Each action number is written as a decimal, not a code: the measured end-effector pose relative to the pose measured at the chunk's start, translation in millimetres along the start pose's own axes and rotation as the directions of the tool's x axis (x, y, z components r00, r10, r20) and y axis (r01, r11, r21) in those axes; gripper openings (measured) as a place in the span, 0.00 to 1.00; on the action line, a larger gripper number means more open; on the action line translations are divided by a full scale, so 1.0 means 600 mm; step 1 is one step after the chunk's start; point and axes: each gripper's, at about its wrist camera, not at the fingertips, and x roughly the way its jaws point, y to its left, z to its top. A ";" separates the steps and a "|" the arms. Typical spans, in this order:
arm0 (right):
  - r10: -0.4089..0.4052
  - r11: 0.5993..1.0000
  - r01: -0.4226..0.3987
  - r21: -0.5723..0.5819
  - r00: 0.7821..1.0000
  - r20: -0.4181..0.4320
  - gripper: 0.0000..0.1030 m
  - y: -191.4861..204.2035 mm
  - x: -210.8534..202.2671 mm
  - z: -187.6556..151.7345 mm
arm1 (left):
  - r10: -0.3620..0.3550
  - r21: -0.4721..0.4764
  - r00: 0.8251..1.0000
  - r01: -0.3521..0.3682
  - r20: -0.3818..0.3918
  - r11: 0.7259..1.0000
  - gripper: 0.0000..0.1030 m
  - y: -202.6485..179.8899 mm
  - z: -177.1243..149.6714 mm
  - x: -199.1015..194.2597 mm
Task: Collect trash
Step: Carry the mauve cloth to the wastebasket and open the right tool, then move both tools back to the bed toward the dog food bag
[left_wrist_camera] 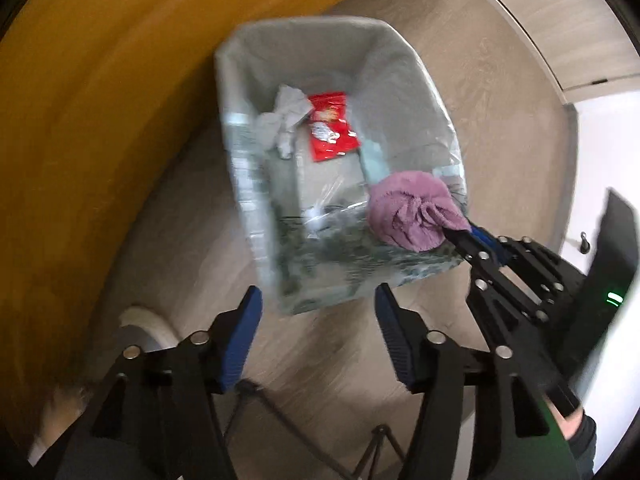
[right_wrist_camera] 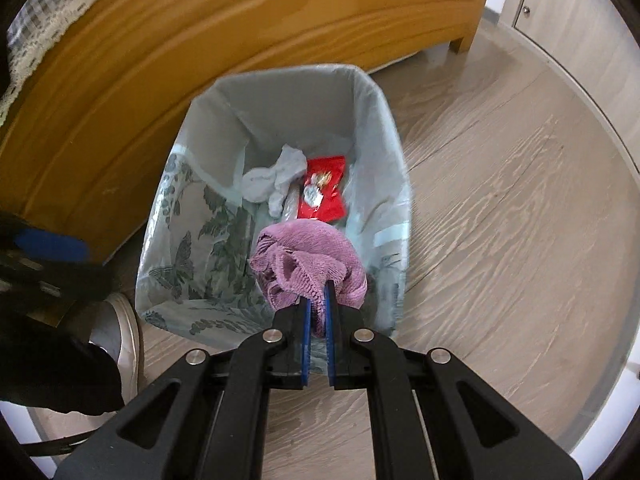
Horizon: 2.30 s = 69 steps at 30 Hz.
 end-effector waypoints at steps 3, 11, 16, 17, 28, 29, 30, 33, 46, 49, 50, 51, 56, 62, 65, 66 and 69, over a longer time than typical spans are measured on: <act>0.012 1.000 -0.012 -0.005 1.000 -0.027 0.06 0.012 0.014 0.008 | -0.018 -0.099 0.996 0.027 0.087 0.995 0.66 0.035 -0.013 -0.063; 0.074 0.997 -0.076 0.019 0.992 0.101 0.73 0.042 0.009 0.097 | -0.015 -0.172 0.979 0.051 0.203 0.984 0.67 0.070 -0.046 -0.134; 0.063 0.993 -0.071 0.092 0.994 0.090 0.74 0.017 -0.012 0.107 | -0.033 -0.159 0.968 0.074 0.249 0.985 0.67 0.072 -0.066 -0.156; 0.057 0.995 -0.064 0.082 0.994 0.092 0.74 0.018 -0.019 0.103 | -0.032 -0.159 0.967 0.074 0.252 0.985 0.67 0.072 -0.068 -0.158; -0.013 0.998 0.007 0.063 0.995 0.096 0.74 0.022 -0.111 0.037 | 0.010 -0.122 0.952 0.029 0.306 0.992 0.74 0.072 -0.111 -0.203; -0.021 0.998 0.015 0.064 0.996 0.092 0.74 0.023 -0.118 0.035 | 0.003 -0.138 0.946 0.044 0.324 0.989 0.74 0.080 -0.116 -0.213; -0.028 0.998 0.022 0.066 0.995 0.093 0.74 0.022 -0.128 0.033 | -0.015 -0.156 0.937 0.074 0.349 0.985 0.74 0.089 -0.122 -0.224; -0.046 0.998 0.040 0.054 0.992 0.117 0.74 0.030 -0.171 0.029 | -0.015 -0.188 0.899 0.107 0.438 0.976 0.74 0.106 -0.148 -0.269; 0.053 0.953 0.079 -0.293 0.908 0.416 0.74 0.297 -0.391 0.070 | 0.132 -0.159 0.640 -0.015 0.757 0.987 0.86 0.248 -0.326 -0.497; 0.121 0.941 0.034 -0.337 0.897 0.426 0.74 0.370 -0.410 0.094 | 0.181 -0.238 0.572 0.026 0.800 0.971 0.88 0.326 -0.362 -0.542; 0.142 0.936 0.019 -0.350 0.893 0.426 0.74 0.390 -0.414 0.101 | 0.195 -0.261 0.556 0.041 0.808 0.964 0.89 0.352 -0.367 -0.545; 0.164 0.929 0.007 -0.370 0.889 0.428 0.74 0.422 -0.419 0.109 | 0.211 -0.286 0.544 0.055 0.812 0.957 0.89 0.380 -0.373 -0.551; 0.203 0.895 0.012 -0.446 0.879 0.431 0.74 0.508 -0.424 0.122 | 0.307 -0.453 0.586 0.116 0.750 0.884 0.93 0.523 -0.320 -0.544; 0.172 0.859 0.063 -0.509 0.899 0.403 0.74 0.573 -0.403 0.140 | 0.331 -0.523 0.597 0.178 0.731 0.834 0.93 0.644 -0.225 -0.555; 0.165 0.865 0.055 -0.500 0.908 0.386 0.74 0.589 -0.392 0.158 | 0.339 -0.532 0.606 0.167 0.720 0.830 0.92 0.677 -0.183 -0.546; 0.175 0.871 0.034 -0.491 0.912 0.372 0.74 0.593 -0.388 0.171 | 0.328 -0.533 0.616 0.178 0.716 0.827 0.91 0.684 -0.175 -0.540; 0.228 0.888 -0.060 -0.456 0.918 0.324 0.74 0.617 -0.370 0.211 | 0.272 -0.518 0.630 0.244 0.727 0.820 0.43 0.705 -0.171 -0.528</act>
